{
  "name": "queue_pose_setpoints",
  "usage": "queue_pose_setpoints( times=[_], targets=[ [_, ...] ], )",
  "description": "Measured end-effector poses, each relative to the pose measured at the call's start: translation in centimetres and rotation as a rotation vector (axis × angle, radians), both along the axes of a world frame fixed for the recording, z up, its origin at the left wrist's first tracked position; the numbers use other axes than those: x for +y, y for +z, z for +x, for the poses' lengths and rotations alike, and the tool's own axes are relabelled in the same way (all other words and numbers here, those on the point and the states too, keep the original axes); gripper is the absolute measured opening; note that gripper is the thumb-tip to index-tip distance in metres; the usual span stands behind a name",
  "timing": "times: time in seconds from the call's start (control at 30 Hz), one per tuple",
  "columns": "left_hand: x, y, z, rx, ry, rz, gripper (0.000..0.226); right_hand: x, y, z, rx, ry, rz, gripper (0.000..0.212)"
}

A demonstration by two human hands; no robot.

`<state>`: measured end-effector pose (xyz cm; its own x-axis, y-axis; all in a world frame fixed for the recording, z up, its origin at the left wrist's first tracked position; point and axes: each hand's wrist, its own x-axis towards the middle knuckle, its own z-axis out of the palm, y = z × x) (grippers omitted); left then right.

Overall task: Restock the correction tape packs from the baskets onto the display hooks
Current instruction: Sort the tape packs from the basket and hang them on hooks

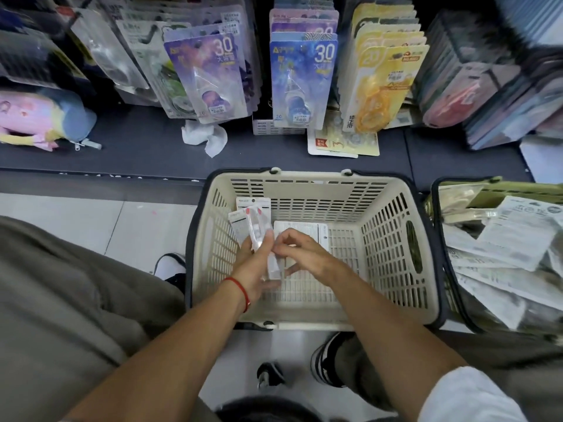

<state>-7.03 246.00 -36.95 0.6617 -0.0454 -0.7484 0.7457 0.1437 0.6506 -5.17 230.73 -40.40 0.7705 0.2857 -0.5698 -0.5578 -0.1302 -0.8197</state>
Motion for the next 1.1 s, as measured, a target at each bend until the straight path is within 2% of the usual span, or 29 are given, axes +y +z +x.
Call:
queue_pose_setpoints(
  times=[0.07, 0.13, 0.17, 0.23, 0.27, 0.3, 0.4, 0.53, 0.6, 0.63, 0.73, 0.8, 0.87, 0.93, 0.97, 1.07, 1.1],
  targets=[
    [0.0, -0.3, -0.1, -0.022, 0.034, -0.022, 0.041, -0.1, 0.2, 0.5, 0.047, -0.003, 0.083, 0.021],
    [0.5, -0.7, 0.0, -0.012, 0.08, 0.004, 0.042, -0.5, -0.2, 1.3, 0.084, -0.057, 0.09, 0.019],
    [0.9, -1.0, 0.0, 0.011, 0.094, 0.019, 0.044, -0.8, -0.8, 1.7, 0.06, -0.092, -0.01, 0.017],
    [1.7, -1.3, -0.1, 0.042, 0.084, 0.033, 0.046, -2.0, -2.9, 2.3, -0.078, -0.052, -0.495, 0.016],
    [2.0, -1.4, -0.3, 0.045, 0.067, 0.036, 0.046, -2.7, -4.1, 2.6, -0.133, 0.049, -0.764, 0.029],
    [2.4, -1.5, -0.4, 0.045, 0.049, 0.04, 0.045, -3.4, -5.4, 2.7, -0.15, 0.169, -0.941, 0.047],
    [3.4, -1.8, -0.9, 0.031, 0.01, 0.069, 0.043, -4.7, -8.0, 3.0, -0.149, 0.457, -1.067, 0.089],
    [4.3, -1.5, -0.6, 0.004, 0.012, 0.068, 0.045, -5.2, -9.1, 3.7, -0.296, 0.592, -1.184, 0.101],
    [4.2, -1.4, -0.2, -0.025, 0.012, 0.076, 0.048, -5.8, -9.3, 3.3, -0.317, 0.554, -1.12, 0.09],
    [4.0, -1.3, 0.0, -0.035, 0.015, 0.086, 0.05, -6.2, -9.3, 3.0, -0.292, 0.499, -1.052, 0.078],
    [3.2, -1.0, 0.6, -0.049, 0.016, 0.089, 0.053, -7.7, -7.7, 3.1, -0.156, 0.182, -0.8, 0.032],
    [2.7, -0.8, 0.9, -0.069, 0.009, 0.065, 0.053, -8.9, -5.2, 3.6, -0.113, -0.052, -0.623, 0.018],
    [2.5, -0.2, 1.3, -0.076, 0.004, 0.021, 0.053, -10.5, -1.9, 4.3, -0.089, -0.193, -0.431, 0.018],
    [2.7, 0.4, 1.7, -0.083, 0.01, -0.027, 0.052, -12.0, 1.4, 4.9, -0.105, -0.183, -0.403, 0.017],
    [3.0, 0.8, 1.9, -0.088, 0.021, -0.05, 0.051, -12.6, 3.3, 5.3, -0.119, -0.134, -0.41, 0.023],
    [3.8, 2.2, 2.3, -0.116, 0.063, -0.113, 0.049, -13.0, 9.1, 6.7, -0.14, 0.05, -0.338, 0.063],
    [4.0, 2.8, 2.3, -0.125, 0.072, -0.137, 0.047, -12.4, 11.0, 7.3, -0.146, 0.121, -0.332, 0.069]
  ],
)
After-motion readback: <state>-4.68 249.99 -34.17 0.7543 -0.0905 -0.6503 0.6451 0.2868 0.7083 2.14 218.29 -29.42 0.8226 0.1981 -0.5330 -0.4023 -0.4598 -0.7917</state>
